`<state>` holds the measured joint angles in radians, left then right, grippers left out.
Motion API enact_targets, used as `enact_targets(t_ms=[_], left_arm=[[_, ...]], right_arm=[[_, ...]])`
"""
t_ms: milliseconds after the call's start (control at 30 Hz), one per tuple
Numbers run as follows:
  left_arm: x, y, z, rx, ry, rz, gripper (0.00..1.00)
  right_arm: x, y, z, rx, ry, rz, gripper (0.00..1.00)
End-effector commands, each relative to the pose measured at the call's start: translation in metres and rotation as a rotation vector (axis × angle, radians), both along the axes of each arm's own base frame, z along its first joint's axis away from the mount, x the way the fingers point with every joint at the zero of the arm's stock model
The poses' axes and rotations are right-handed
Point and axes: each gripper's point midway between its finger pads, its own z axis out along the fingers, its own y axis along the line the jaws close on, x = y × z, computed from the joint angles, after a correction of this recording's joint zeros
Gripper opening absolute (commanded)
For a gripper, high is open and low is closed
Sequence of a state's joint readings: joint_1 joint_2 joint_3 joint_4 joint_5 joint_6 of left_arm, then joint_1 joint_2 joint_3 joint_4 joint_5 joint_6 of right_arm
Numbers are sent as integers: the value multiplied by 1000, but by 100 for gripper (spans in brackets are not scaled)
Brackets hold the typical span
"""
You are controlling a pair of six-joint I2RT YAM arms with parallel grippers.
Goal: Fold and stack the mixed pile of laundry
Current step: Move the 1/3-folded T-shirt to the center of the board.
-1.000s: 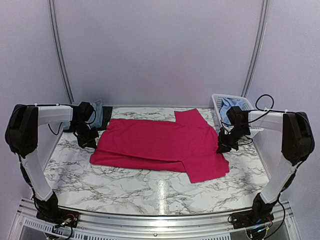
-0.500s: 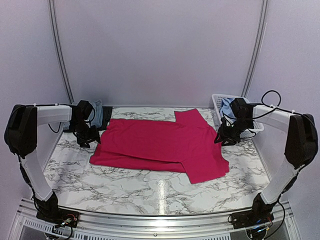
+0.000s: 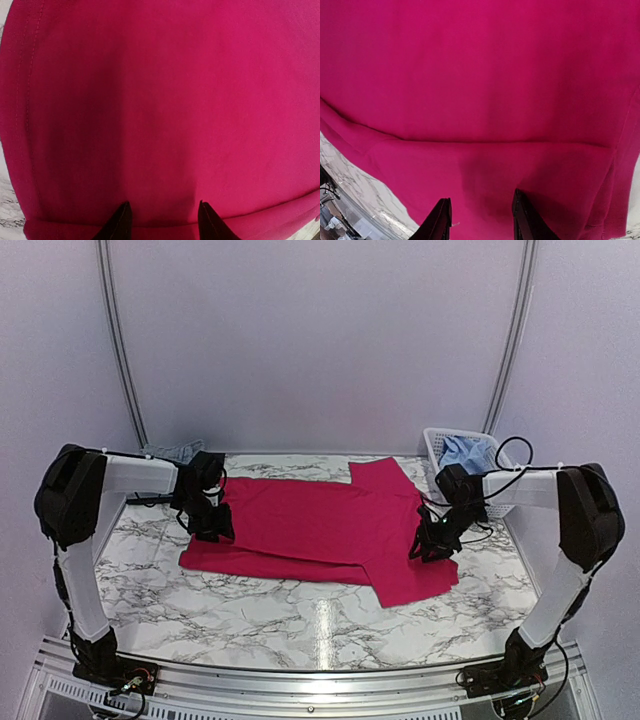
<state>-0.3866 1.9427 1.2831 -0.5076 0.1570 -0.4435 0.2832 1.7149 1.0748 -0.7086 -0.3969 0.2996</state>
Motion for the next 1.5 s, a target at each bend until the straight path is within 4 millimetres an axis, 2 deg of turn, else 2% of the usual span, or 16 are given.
enact_targets(t_ms=[0, 100, 233, 400, 500, 667, 833, 933, 967, 1067, 1167, 1233, 1300, 1367, 1467], left_arm=[[-29, 14, -25, 58, 65, 19, 45], [-56, 24, -35, 84, 102, 38, 43], [-95, 35, -40, 101, 136, 57, 40], [-142, 49, -42, 99, 169, 92, 39], [-164, 60, -43, 97, 182, 129, 39], [-179, 74, -42, 122, 176, 159, 39], [-194, 89, -45, 147, 194, 221, 39], [-180, 89, -27, 135, 109, 245, 45], [-169, 85, -15, 111, 58, 237, 48], [-125, 65, 46, 33, -150, 168, 66], [-99, 33, 108, -12, -336, 38, 82], [-100, -2, 138, -66, -411, -79, 83], [-111, -42, 159, -95, -483, -222, 82], [-128, -80, 163, -83, -546, -367, 82], [-161, -143, 154, -82, -594, -581, 81]], right_arm=[[-13, -12, -21, -50, 8, 10, 37], [-32, -20, -33, -76, 43, 9, 37], [-57, -24, -38, -68, 78, 3, 36], [-95, -13, -35, -30, 109, 33, 36], [-107, -3, -29, -12, 114, 38, 36], [-117, -1, -17, -15, 104, 29, 36], [-140, -2, -11, 7, 119, 15, 35], [-135, 5, 4, 53, 78, 26, 37], [-130, 10, 15, 74, 47, 35, 38], [-114, 17, 46, 115, -35, 45, 43], [-113, 17, 56, 144, -51, 54, 44], [-118, 14, 56, 143, -42, 60, 44], [-123, 4, 51, 113, -35, 54, 44], [-127, -16, 43, 82, -10, 4, 44], [-137, -35, 42, 46, -10, -38, 42]])
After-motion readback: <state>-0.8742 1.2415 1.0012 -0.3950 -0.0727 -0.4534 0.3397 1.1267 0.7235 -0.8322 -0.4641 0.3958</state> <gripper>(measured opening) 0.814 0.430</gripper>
